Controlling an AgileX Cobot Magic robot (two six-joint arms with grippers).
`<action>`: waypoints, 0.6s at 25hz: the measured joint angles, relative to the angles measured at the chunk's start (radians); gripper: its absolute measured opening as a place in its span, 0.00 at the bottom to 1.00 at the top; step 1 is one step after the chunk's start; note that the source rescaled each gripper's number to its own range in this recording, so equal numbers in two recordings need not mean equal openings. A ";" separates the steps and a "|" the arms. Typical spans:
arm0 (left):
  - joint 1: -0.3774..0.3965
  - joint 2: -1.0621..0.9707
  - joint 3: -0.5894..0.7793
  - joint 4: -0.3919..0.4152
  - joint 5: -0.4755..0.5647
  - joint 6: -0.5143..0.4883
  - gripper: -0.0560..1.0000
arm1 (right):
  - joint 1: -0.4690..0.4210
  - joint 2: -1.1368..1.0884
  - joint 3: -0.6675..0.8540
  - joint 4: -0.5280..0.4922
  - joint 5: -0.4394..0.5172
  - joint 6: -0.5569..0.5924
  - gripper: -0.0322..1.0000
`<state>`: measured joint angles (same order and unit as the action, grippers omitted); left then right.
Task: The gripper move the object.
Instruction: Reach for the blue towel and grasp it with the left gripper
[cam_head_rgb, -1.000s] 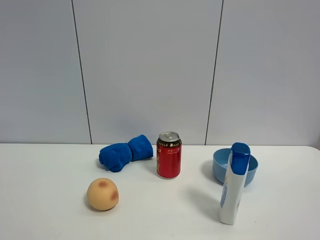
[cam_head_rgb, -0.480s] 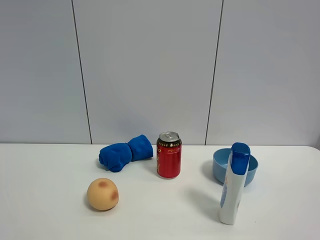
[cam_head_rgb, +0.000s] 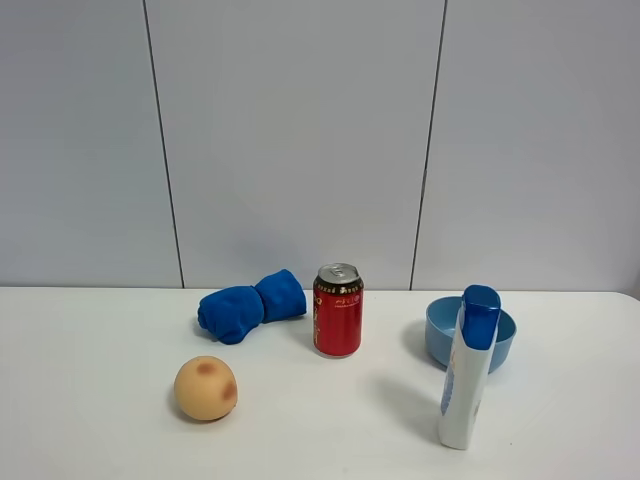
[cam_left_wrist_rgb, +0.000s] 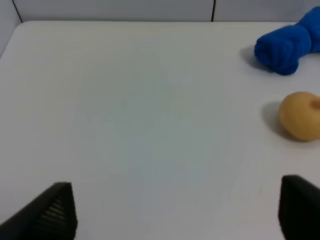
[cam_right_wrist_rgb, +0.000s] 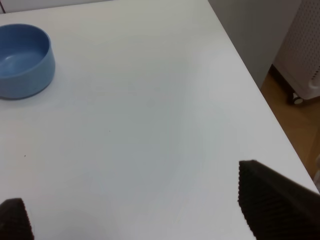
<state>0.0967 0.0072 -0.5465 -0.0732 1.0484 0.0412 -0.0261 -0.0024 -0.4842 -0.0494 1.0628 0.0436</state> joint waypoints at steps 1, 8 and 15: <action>0.000 0.019 -0.032 0.000 -0.008 0.016 0.91 | 0.000 0.000 0.000 0.000 0.000 0.000 1.00; 0.000 0.288 -0.344 -0.018 -0.101 0.127 0.91 | 0.000 0.000 0.000 0.000 0.000 0.000 1.00; 0.000 0.703 -0.610 -0.233 -0.152 0.380 0.91 | 0.000 0.000 0.000 0.000 0.000 0.000 1.00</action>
<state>0.0967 0.7106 -1.1564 -0.3067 0.8962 0.4214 -0.0261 -0.0024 -0.4842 -0.0494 1.0628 0.0436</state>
